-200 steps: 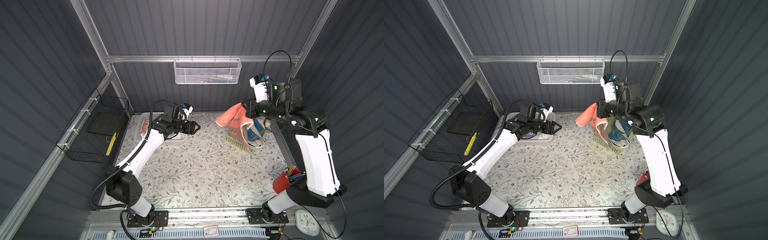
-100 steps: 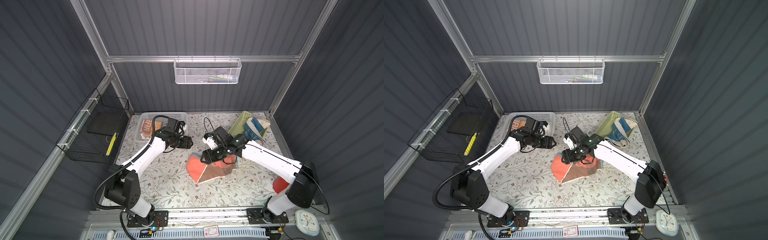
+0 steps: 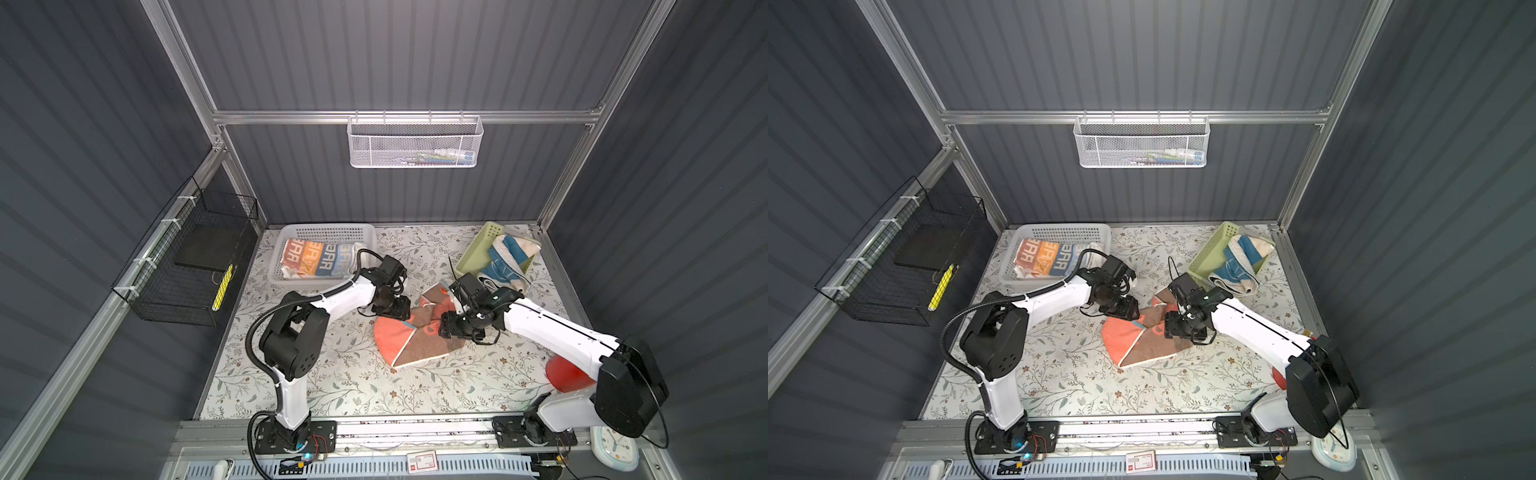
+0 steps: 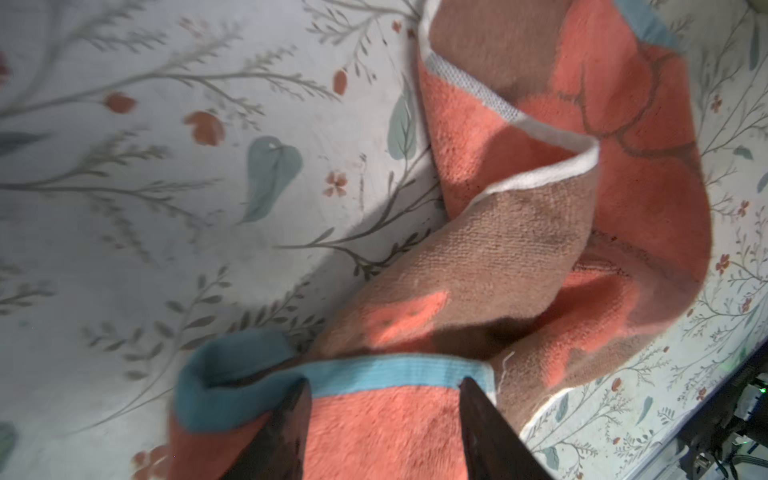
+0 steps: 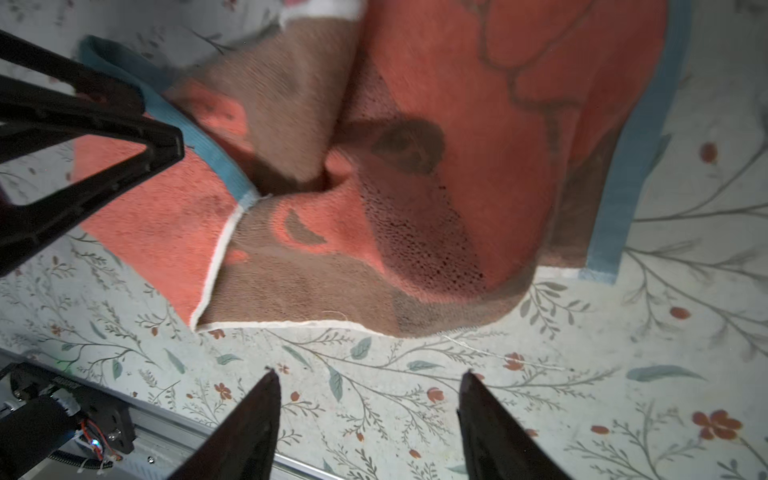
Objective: Fold and stack the towels
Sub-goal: 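Grasp the towel's blue-trimmed edge nearest the robot with both grippers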
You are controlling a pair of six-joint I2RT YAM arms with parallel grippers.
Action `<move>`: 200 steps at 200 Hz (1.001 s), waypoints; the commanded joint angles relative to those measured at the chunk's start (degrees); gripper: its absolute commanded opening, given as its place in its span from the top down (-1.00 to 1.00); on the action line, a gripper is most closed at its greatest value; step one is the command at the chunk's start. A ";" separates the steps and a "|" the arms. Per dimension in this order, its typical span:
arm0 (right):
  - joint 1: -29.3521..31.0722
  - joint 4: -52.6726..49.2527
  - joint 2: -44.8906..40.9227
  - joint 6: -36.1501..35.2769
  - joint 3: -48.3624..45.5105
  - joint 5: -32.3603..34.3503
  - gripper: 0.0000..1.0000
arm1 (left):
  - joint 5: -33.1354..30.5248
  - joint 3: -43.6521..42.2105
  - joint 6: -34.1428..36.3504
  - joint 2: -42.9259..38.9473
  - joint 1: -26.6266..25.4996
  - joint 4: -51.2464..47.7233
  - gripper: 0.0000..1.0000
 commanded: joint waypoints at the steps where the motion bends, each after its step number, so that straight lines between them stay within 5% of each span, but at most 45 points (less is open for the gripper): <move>1: -0.42 4.37 0.35 2.99 -1.95 1.10 -0.35 | -0.65 0.32 -0.71 1.71 0.23 0.65 -0.06; 110: -0.64 8.32 -0.65 4.76 -7.14 2.37 -0.39 | -19.26 -18.74 -2.10 -12.83 0.67 -8.31 0.14; 143: -0.63 6.70 1.46 3.50 -5.75 4.29 -0.40 | -22.87 -16.24 -2.21 -16.14 0.67 -11.54 0.12; 200: -0.61 -3.41 5.26 3.56 -3.17 14.41 -0.49 | -17.96 -2.94 3.19 -11.86 0.67 -8.79 -0.05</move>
